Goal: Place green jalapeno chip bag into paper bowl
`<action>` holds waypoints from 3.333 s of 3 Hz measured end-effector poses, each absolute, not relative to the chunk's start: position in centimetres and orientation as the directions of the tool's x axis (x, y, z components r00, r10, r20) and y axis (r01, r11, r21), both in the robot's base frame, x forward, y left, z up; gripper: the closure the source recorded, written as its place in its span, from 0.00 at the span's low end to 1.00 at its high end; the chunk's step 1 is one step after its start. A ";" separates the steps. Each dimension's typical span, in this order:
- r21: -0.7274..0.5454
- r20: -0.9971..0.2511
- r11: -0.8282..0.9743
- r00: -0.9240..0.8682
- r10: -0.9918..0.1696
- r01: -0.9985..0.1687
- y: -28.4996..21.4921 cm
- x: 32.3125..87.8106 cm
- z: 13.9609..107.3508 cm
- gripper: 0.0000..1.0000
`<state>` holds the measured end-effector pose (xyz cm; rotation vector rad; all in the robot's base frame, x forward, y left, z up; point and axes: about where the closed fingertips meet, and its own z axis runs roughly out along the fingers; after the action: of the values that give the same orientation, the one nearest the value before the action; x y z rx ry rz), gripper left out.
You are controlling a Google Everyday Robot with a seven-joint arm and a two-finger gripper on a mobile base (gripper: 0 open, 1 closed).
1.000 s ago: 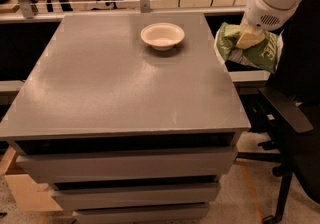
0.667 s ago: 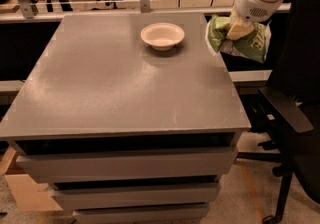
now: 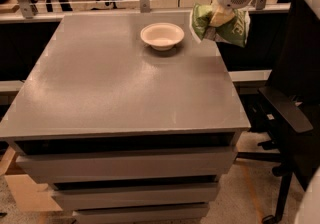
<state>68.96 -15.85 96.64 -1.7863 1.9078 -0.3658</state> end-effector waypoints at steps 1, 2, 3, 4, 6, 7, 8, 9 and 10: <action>-0.514 -0.156 0.039 0.048 -0.987 -0.857 -13.4 70.6 96.5 1.00; -0.504 -0.136 -0.029 0.112 -0.984 -0.863 -10.7 71.6 96.3 1.00; -0.507 -0.105 -0.093 0.168 -0.980 -0.857 -8.3 72.2 96.5 1.00; -0.509 -0.081 -0.140 0.209 -0.975 -0.849 -6.5 72.7 96.8 1.00; -0.483 -0.050 -0.206 0.262 -0.964 -0.851 -3.6 74.2 95.8 1.00; -0.462 -0.044 -0.238 0.290 -0.956 -0.855 -2.3 74.8 95.2 1.00; -0.444 -0.034 -0.269 0.316 -0.948 -0.855 -1.3 75.2 94.6 1.00; -0.430 -0.025 -0.283 0.324 -0.946 -0.858 -0.7 75.9 93.9 1.00; -0.424 -0.018 -0.287 0.324 -0.946 -0.859 -0.2 76.8 93.3 1.00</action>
Offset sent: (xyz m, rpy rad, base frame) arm 0.0394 0.0816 0.0008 -0.0621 0.0244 0.2150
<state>76.76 -0.24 93.29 -2.2393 1.6060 -0.3353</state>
